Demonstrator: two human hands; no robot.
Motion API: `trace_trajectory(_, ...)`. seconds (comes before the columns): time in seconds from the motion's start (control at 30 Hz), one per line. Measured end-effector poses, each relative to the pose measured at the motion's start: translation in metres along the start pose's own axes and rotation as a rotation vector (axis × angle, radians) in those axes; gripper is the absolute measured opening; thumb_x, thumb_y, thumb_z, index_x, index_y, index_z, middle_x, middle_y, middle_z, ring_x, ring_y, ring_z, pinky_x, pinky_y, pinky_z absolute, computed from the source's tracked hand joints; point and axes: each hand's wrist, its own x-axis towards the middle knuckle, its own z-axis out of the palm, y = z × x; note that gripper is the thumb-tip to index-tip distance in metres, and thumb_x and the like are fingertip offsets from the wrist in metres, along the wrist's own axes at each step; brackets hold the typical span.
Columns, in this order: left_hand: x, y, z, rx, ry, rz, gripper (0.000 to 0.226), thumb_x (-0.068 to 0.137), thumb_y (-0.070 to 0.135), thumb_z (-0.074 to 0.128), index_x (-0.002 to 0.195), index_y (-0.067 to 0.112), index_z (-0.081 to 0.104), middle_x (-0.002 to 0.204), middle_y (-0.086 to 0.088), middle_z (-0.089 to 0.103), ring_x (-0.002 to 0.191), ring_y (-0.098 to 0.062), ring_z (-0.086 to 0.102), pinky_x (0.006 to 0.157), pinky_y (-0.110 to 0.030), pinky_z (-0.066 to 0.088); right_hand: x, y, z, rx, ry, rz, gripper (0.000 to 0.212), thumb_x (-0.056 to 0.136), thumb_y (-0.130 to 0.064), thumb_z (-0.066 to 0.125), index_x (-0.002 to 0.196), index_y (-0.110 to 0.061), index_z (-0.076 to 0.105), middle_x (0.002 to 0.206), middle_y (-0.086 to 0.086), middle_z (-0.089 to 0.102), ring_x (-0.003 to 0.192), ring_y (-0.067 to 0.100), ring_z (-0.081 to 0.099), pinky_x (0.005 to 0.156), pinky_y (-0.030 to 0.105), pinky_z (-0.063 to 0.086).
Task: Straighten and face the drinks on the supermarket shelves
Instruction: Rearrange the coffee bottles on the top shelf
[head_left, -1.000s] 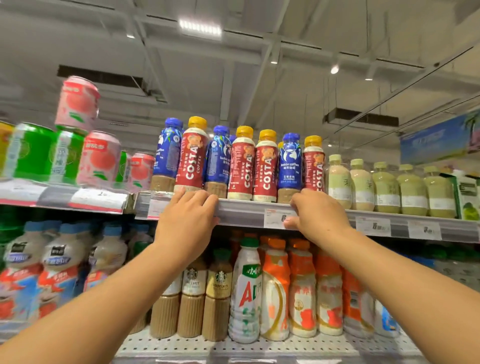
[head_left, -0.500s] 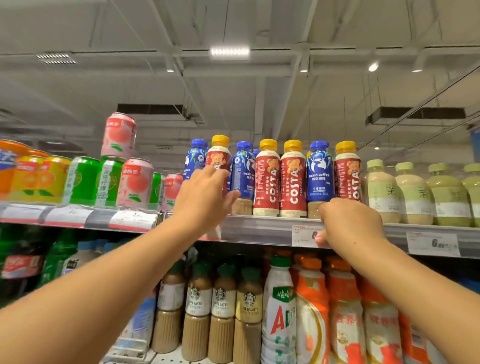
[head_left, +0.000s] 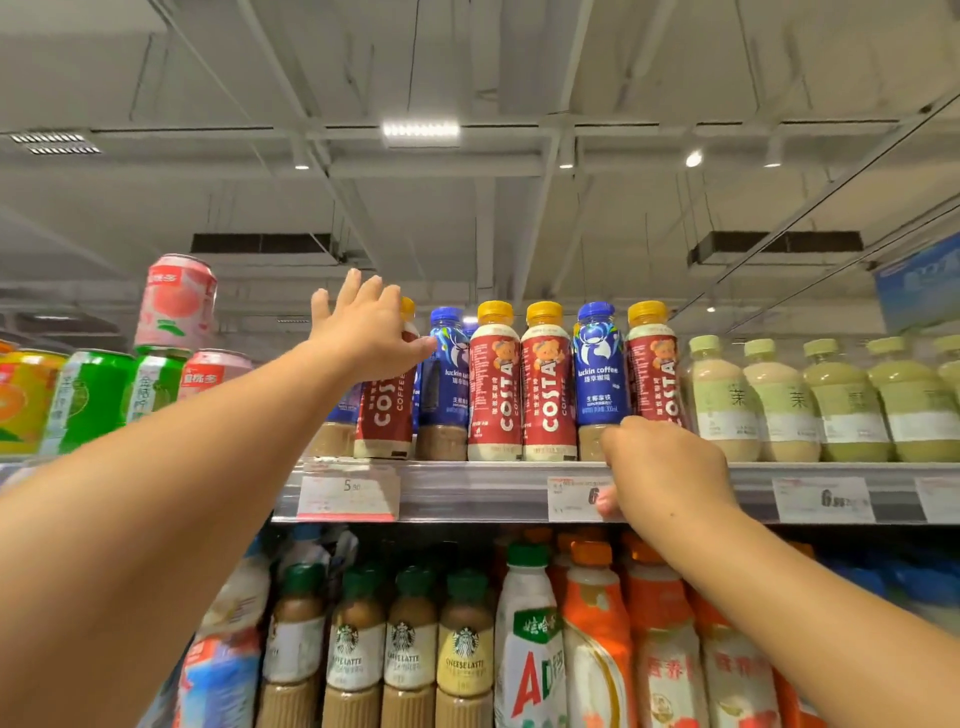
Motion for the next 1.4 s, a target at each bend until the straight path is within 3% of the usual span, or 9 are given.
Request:
trace_trajectory(0.3, -0.031, 0.012, -0.004, -0.208, 0.259, -0.013, 0.080, 0.073, 0.059, 0.063, 0.138, 0.033, 0.023, 0.112, -0.009, 0.063, 0.113, -0.035, 0.047, 0.091, -0.047, 0.029, -0.004, 0.000, 0.002, 0.033, 0.016, -0.015, 0.054, 0.078, -0.045, 0.076, 0.121, -0.021, 0.052, 0.114, 0.000, 0.057, 0.104, 0.023, 0.056, 0.067, 0.033, 0.039)
trace_trajectory(0.43, -0.055, 0.016, -0.005, -0.692, 0.251, -0.120, 0.102, 0.076, 0.045, 0.074, 0.150, 0.030, 0.006, 0.111, -0.004, 0.062, 0.110, -0.032, 0.056, 0.086, -0.038, 0.041, -0.005, 0.000, 0.002, 0.065, 0.007, -0.015, 0.054, 0.080, -0.040, 0.076, 0.123, -0.020, 0.051, 0.118, 0.002, 0.057, 0.107, 0.024, 0.055, 0.073, 0.036, 0.044)
trace_trajectory(0.53, -0.073, 0.022, 0.004, -0.822, 0.220, -0.191, 0.064, 0.079, 0.050, 0.069, 0.130, 0.023, 0.042, 0.102, 0.005, 0.062, 0.102, -0.026, 0.059, 0.070, -0.029, 0.040, -0.007, -0.001, 0.001, 0.078, 0.013, -0.013, 0.052, 0.082, -0.037, 0.075, 0.124, -0.019, 0.050, 0.118, 0.002, 0.057, 0.108, 0.024, 0.054, 0.076, 0.037, 0.048)
trace_trajectory(0.6, -0.085, 0.026, 0.011, -0.840, 0.192, -0.172, 0.045, 0.082, 0.052, 0.065, 0.110, 0.026, 0.042, 0.089, 0.011, 0.055, 0.088, -0.019, 0.057, 0.059, -0.024, 0.035, -0.008, 0.000, 0.001, 0.084, 0.018, -0.015, 0.051, 0.083, -0.036, 0.074, 0.124, -0.018, 0.050, 0.118, 0.002, 0.056, 0.108, 0.024, 0.054, 0.074, 0.036, 0.047)
trace_trajectory(0.8, -0.097, 0.025, 0.001, -0.774, 0.204, -0.022, 0.045, 0.083, 0.040, 0.071, 0.108, 0.027, 0.036, 0.087, 0.015, 0.051, 0.076, -0.002, 0.051, 0.058, -0.020, 0.035, -0.009, 0.001, 0.004, 0.084, 0.039, -0.034, 0.050, 0.084, -0.034, 0.072, 0.126, -0.017, 0.049, 0.119, 0.004, 0.055, 0.106, 0.024, 0.053, 0.074, 0.035, 0.046)
trace_trajectory(0.93, -0.097, 0.031, -0.026, -1.119, 0.314, -0.200, 0.054, 0.076, 0.059, 0.068, 0.109, 0.022, 0.047, 0.097, -0.001, 0.061, 0.086, -0.016, 0.062, 0.073, -0.037, 0.049, -0.006, 0.002, 0.007, 0.097, 0.055, -0.043, 0.049, 0.084, -0.035, 0.073, 0.124, -0.017, 0.051, 0.116, 0.003, 0.056, 0.105, 0.024, 0.053, 0.072, 0.034, 0.044)
trace_trajectory(1.13, -0.130, 0.040, -0.021, -1.372, 0.132, -0.329, 0.047, 0.061, 0.061, 0.073, 0.078, 0.018, 0.066, 0.064, 0.003, 0.070, 0.053, -0.010, 0.067, 0.042, -0.024, 0.049, -0.006, 0.004, 0.007, 0.096, 0.068, -0.053, 0.048, 0.081, -0.041, 0.075, 0.118, -0.019, 0.053, 0.113, 0.002, 0.057, 0.104, 0.024, 0.055, 0.069, 0.034, 0.039)
trace_trajectory(1.3, -0.147, 0.032, 0.001, -1.379, 0.033, -0.371, 0.045, 0.061, 0.062, 0.076, 0.071, 0.018, 0.070, 0.063, -0.003, 0.070, 0.054, -0.019, 0.068, 0.045, -0.030, 0.052, 0.000, 0.016, -0.001, 0.126, 0.019, 0.002, 0.055, 0.069, -0.061, 0.075, 0.108, -0.027, 0.056, 0.106, -0.006, 0.059, 0.098, 0.020, 0.058, 0.067, 0.029, 0.039)
trace_trajectory(1.4, -0.145, 0.028, 0.007, -1.487, 0.039, -0.369, 0.036, 0.060, 0.060, 0.074, 0.071, 0.026, 0.073, 0.065, -0.004, 0.070, 0.054, -0.019, 0.067, 0.047, -0.034, 0.054, 0.021, 0.024, -0.014, 0.450, 0.062, 0.101, 0.043, 0.075, -0.062, 0.070, 0.093, -0.026, 0.055, 0.099, -0.005, 0.062, 0.087, 0.017, 0.058, 0.069, 0.032, 0.048)
